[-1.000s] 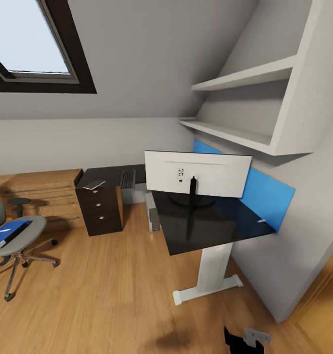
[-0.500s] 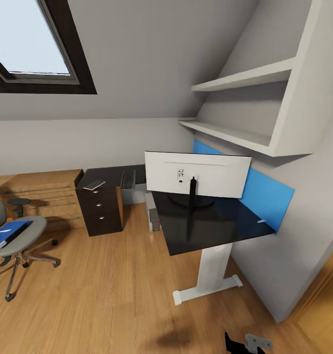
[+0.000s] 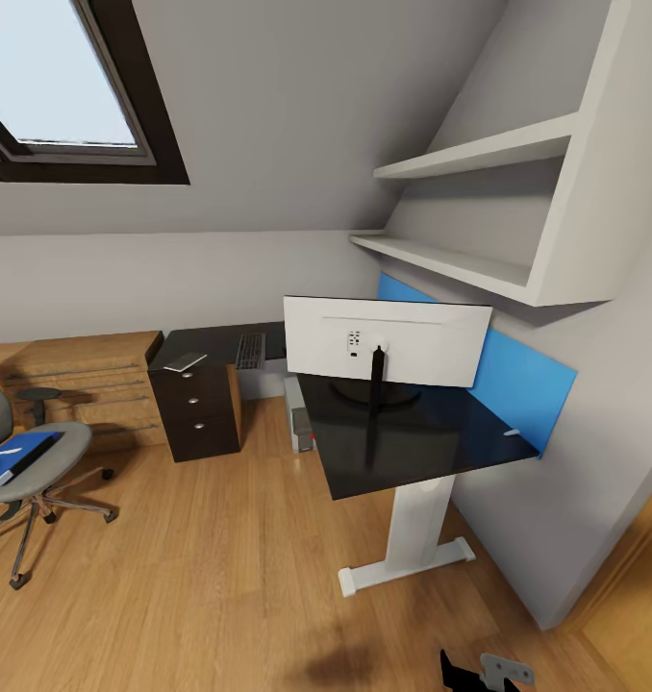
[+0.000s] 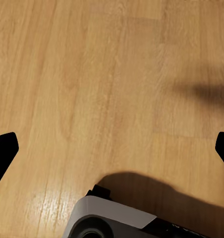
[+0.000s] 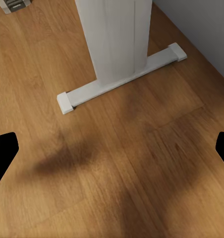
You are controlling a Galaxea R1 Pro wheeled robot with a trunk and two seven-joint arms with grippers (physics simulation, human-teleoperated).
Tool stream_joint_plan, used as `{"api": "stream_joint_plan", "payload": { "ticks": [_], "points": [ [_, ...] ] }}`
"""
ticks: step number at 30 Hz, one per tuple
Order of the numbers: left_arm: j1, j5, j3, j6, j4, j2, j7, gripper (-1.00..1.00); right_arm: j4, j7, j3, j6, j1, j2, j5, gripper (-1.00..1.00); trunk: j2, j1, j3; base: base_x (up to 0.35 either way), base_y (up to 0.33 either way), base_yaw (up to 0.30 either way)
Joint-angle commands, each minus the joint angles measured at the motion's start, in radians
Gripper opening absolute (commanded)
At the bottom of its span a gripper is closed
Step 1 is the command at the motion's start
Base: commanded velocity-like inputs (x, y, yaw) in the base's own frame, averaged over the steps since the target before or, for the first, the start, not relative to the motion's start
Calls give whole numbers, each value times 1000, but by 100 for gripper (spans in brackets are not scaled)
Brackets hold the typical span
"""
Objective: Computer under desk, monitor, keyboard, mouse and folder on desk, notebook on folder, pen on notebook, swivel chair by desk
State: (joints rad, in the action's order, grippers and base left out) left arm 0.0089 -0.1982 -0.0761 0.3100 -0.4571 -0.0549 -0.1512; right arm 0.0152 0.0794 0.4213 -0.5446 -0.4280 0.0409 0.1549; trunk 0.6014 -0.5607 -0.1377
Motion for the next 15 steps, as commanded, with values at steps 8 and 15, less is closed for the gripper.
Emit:
{"api": "stream_joint_plan", "payload": {
  "ticks": [8, 15],
  "points": [
    [0, -6, -3, 6, 2, 4, 1, 100, 2, 3, 10, -4, -1, 0, 8, 100, 1, 0, -1, 0, 0, 0],
    [0, -7, -4, 6, 3, 13, 1, 100, 2, 3, 10, -3, -1, 0, 8, 100, 1, 0, -1, 0, 0, 0]
  ]
}}
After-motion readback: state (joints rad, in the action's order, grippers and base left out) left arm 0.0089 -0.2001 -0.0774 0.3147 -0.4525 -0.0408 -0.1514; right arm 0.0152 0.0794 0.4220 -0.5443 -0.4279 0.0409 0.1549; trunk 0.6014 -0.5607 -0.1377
